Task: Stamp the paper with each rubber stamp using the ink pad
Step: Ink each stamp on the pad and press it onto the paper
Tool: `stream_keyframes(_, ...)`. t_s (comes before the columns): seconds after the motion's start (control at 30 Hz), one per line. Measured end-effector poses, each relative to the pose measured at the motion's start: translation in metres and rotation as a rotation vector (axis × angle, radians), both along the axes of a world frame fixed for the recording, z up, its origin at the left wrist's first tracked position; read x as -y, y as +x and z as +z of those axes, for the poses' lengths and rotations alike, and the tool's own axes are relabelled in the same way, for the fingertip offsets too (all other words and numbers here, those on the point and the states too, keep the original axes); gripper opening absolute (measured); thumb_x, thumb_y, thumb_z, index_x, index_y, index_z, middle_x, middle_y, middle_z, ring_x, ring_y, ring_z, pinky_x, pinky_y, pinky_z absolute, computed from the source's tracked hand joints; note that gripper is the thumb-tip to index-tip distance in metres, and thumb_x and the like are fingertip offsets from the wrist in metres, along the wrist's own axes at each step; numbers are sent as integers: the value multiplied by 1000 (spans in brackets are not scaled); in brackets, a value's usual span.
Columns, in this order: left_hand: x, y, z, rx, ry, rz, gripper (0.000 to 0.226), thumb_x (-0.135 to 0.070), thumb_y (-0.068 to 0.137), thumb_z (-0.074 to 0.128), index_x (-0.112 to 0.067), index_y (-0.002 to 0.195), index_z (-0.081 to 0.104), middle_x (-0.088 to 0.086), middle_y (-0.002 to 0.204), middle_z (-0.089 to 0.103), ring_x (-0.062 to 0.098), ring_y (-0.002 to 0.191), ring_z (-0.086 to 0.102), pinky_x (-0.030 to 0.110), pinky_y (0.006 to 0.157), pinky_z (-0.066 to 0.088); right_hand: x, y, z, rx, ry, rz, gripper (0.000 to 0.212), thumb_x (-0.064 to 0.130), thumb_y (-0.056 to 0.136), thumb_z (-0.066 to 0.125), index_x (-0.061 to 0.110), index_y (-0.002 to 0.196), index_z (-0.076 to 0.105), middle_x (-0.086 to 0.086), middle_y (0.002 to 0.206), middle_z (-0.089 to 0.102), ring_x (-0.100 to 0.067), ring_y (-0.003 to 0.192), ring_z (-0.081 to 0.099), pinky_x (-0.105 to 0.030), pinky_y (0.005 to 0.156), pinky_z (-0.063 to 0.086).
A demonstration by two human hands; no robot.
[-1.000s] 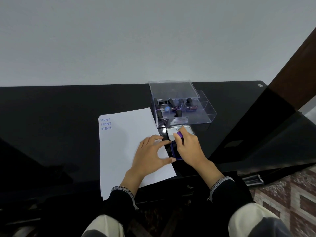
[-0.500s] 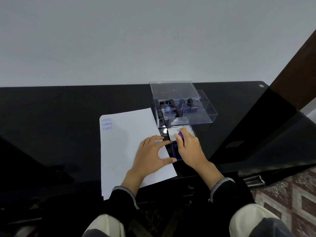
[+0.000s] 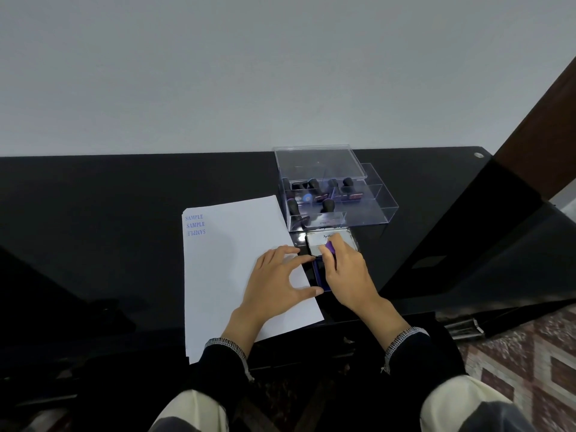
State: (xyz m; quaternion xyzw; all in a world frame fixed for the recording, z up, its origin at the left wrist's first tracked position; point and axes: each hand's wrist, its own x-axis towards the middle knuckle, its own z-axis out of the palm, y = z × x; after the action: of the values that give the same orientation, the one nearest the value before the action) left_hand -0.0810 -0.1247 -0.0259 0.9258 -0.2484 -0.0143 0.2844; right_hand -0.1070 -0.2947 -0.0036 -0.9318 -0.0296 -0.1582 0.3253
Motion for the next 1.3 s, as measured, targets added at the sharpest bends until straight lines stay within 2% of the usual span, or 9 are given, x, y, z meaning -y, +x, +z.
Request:
stream_keyframes(0.13,0,0,0,-3,-5,1,67,-74,75,59,-48,135,46,-17,144,35,4,133,26,18,106,10,2,-7,-2,-14,5,20,14,23,102,40,17,89,40,9,71,44,-9,61,45,-19,53,32)
stream_keyframes(0.63,1,0,-1,0,-34,-8,69,-73,73,61,-44,134,47,-18,140,39,2,130,29,17,105,12,-3,-12,4,-68,31,-15,16,25,102,37,16,89,41,7,72,45,-10,62,46,-19,54,33)
stream_keyframes(0.7,1,1,2,-48,-111,4,65,-67,75,65,-39,131,50,-19,134,43,0,124,36,17,105,21,-2,-8,9,-111,25,-11,18,28,102,38,16,88,41,3,71,47,-12,60,46,-24,53,35)
stream_keyframes(0.77,-1,3,6,-160,-309,39,47,-52,82,69,-35,124,56,-19,127,47,-6,116,43,16,103,32,0,-5,16,-156,-1,-30,20,32,102,38,17,90,42,2,74,51,-13,64,51,-29,55,41)
stream_keyframes(0.87,-9,7,14,-180,-597,184,14,-26,94,61,-35,105,63,-15,113,57,-10,108,50,12,95,38,-12,-6,26,-74,64,-123,17,34,100,41,19,94,48,4,76,55,-8,68,55,-22,57,40)
stream_keyframes(0.97,-26,12,21,-100,-700,371,26,-15,97,56,-40,92,61,-19,101,61,-11,100,54,5,84,40,-42,-1,34,-27,378,-151,15,34,99,46,20,99,52,4,80,59,-8,74,57,-13,62,42)
stream_keyframes(1.1,-70,17,27,-5,-654,501,23,-8,97,53,-28,96,64,-17,102,63,-4,101,56,6,84,41,-88,20,34,-144,778,-38,5,31,97,51,29,101,53,0,91,65,-9,77,61,-18,72,50)
stream_keyframes(1.2,-110,16,26,-30,-494,580,21,-12,98,51,-24,109,64,-12,117,60,4,113,52,5,84,35,-116,34,28,-189,823,32,7,23,97,54,25,104,54,-4,91,66,-8,73,61,-17,71,48)
stream_keyframes(1.3,-143,20,19,36,-230,624,24,-19,97,53,-23,118,64,-10,133,54,9,137,34,23,103,34,-136,46,25,-209,733,92,6,20,97,54,20,102,55,-6,92,64,-12,73,59,-9,62,45)
